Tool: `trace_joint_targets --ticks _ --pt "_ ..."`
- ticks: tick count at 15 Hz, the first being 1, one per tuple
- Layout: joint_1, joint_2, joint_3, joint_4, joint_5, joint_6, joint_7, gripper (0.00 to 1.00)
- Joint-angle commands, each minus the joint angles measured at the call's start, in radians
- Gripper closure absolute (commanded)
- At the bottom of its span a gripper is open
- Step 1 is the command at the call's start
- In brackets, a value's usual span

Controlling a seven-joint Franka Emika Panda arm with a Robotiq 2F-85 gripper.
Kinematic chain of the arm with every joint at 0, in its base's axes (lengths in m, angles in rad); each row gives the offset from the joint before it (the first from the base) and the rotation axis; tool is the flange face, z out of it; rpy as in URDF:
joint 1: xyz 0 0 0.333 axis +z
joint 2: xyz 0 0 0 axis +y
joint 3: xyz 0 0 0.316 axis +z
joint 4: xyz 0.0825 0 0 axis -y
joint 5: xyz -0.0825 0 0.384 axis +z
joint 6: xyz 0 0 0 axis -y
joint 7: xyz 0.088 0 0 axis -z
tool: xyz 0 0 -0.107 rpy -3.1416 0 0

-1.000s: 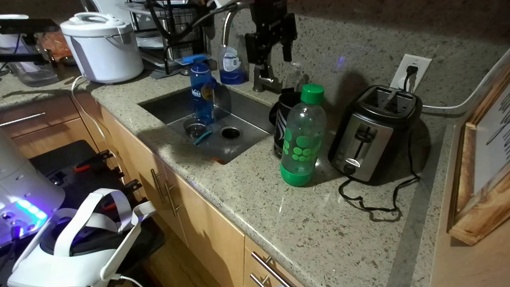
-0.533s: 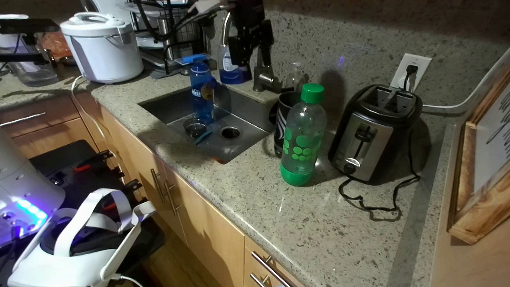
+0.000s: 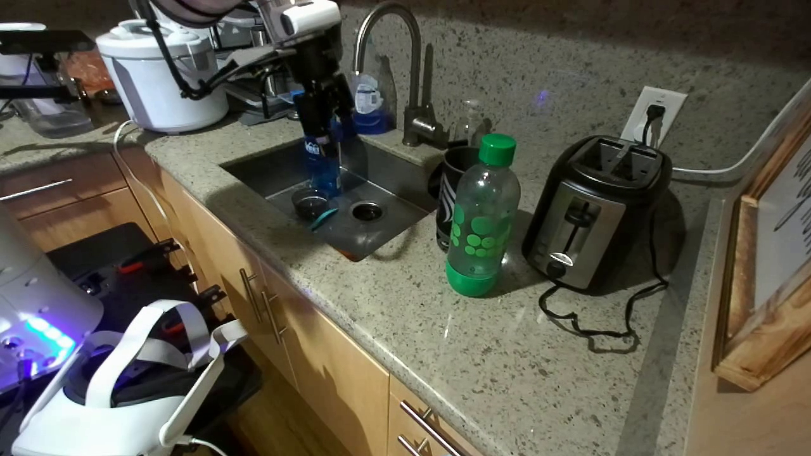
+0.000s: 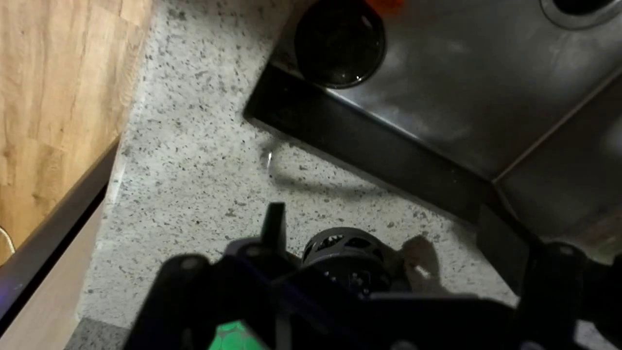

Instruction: Put the black flask on the right side of the countertop and the blue bottle on the left side

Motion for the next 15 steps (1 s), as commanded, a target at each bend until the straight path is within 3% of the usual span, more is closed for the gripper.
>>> trace_joint_targets --ticks 1,2,10,15 --pt "-0.03 -0.132 0.04 -0.156 -0.058 0.069 -0.069 0.0" --pt "-0.035 -0.053 0.05 -0.075 -0.017 0.03 -0.04 0.0" --pt "-0.048 -0.059 0.062 -0.087 -0.018 0.034 -0.041 0.0" --pt "-0.036 -0.004 0.086 -0.027 -0.014 0.037 -0.044 0.0"
